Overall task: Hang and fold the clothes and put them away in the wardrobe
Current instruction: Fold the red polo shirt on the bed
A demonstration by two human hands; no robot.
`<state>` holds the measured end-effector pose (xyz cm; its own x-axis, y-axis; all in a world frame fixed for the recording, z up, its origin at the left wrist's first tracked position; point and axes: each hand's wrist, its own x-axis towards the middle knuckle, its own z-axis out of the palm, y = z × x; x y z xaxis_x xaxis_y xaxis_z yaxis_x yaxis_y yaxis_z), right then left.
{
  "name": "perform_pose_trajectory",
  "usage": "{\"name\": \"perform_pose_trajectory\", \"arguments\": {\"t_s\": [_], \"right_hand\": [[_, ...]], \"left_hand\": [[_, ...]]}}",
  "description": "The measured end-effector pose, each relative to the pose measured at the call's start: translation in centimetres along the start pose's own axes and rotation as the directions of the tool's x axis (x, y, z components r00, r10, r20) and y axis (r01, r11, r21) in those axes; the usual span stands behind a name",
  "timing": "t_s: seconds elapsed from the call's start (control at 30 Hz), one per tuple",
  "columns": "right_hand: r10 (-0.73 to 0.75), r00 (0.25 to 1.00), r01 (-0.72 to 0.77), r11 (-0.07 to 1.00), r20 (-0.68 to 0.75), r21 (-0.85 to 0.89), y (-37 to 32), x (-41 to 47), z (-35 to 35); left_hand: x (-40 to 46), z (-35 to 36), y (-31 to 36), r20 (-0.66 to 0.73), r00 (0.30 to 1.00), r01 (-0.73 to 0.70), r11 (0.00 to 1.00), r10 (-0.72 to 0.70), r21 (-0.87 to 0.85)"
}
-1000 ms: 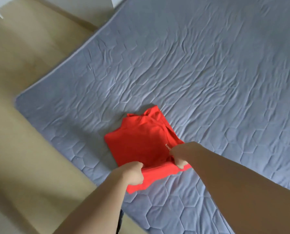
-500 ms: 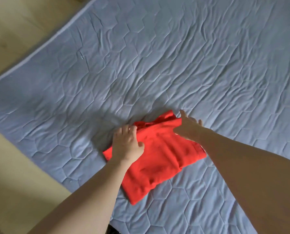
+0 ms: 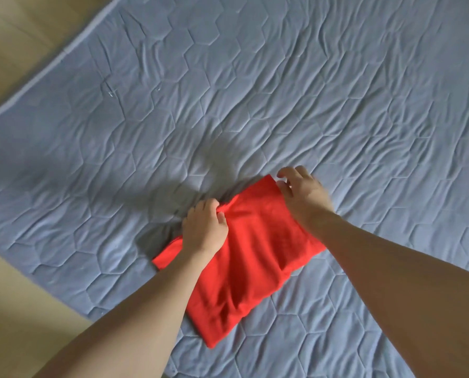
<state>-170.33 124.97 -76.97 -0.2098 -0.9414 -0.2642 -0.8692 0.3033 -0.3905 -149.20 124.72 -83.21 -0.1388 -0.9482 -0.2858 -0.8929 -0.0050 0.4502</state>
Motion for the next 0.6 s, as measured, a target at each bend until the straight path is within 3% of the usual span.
{"name": "perform_pose_trajectory", "arguments": {"t_s": [0.1, 0.2, 0.27, 0.37, 0.47, 0.6], "right_hand": [[0.304, 0.950, -0.311, 0.899, 0.073, 0.309, 0.5, -1.4, 0.9], [0.476, 0.829, -0.546, 0.802, 0.293, 0.242, 2.8, -3.7, 1.2], [0.527, 0.773, -0.632, 0.692, 0.353, 0.350, 4.4, -4.9, 1.3], [0.402, 0.758, -0.651, 0.507, 0.513, 0.565, 6.4, -6.3, 1.8], [0.216, 0.751, -0.623, 0.546, 0.624, 0.560, 6.7, -6.6, 2.5], [0.309, 0.834, -0.480, 0.816, 0.458, 0.322, 7.7, -5.7, 2.2]], "left_hand": [[0.3, 0.1, 2.0, 0.012, 1.000, -0.003, 0.999, 0.003, -0.043], [2.0, 0.8, 5.0, 0.150, 0.987, -0.062, 0.998, 0.060, 0.014], [3.0, 1.4, 6.2, 0.262, 0.960, -0.131, 0.987, 0.102, 0.097], [4.0, 1.6, 6.4, 0.280, 0.956, -0.056, 0.994, 0.082, -0.098], [4.0, 1.3, 6.1, 0.245, 0.967, -0.008, 0.975, 0.065, -0.224], [4.2, 0.9, 5.4, 0.285, 0.958, 0.014, 0.985, 0.037, -0.174]]}}
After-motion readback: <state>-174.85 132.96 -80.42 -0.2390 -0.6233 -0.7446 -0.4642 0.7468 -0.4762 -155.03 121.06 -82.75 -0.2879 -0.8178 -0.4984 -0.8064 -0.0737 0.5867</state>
